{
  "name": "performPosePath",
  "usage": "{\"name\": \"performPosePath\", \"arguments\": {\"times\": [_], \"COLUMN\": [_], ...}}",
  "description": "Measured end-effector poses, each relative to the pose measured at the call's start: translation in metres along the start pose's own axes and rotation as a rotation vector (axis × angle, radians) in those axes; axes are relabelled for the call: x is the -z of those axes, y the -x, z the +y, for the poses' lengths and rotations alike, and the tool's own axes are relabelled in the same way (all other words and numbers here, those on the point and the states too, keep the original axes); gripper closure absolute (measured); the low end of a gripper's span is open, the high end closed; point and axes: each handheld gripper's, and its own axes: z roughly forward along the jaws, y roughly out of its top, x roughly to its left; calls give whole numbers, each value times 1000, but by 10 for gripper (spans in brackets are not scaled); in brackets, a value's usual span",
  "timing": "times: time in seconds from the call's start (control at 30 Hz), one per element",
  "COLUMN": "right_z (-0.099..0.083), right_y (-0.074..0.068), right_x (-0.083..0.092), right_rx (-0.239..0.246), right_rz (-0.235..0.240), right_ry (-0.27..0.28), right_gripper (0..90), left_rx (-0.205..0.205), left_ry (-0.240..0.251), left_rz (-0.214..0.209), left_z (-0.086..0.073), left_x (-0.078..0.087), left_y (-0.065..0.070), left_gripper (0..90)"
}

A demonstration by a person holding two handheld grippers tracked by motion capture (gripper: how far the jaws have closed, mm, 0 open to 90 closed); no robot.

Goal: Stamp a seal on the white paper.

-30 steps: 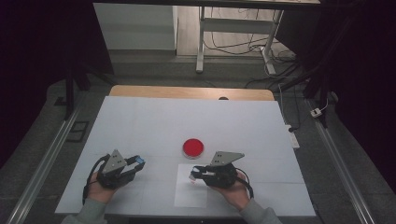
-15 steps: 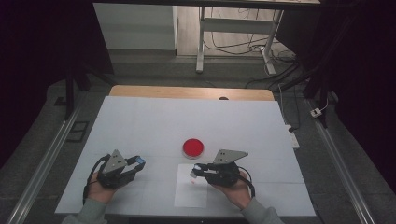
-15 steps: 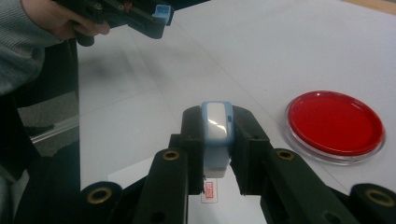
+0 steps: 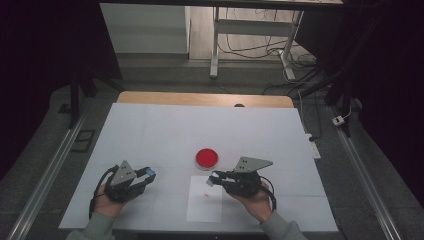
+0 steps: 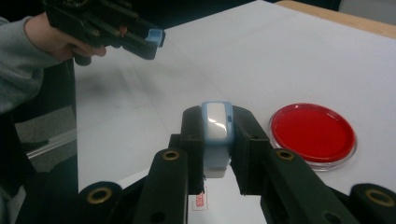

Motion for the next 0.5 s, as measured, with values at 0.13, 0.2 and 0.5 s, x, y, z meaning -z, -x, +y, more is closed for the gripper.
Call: {"name": "performPosePath", "arguments": {"times": [0.13,0.2,0.5], "right_z": [2,3,5], "right_y": [2,4,7], "right_x": [5,8,14], "right_rx": [-9,-15,-20], "right_rz": [-9,-10,-26], "right_ry": [26,30,52], "right_gripper": [753,753,753], "left_rx": [-1,0,1], "left_ry": [-2,-2,-4], "left_rz": [-1,-1,0], "left_z": [0,0,0], "left_x": [0,0,-1], "left_y": [0,0,-1], "left_gripper": [649,649,648]}}
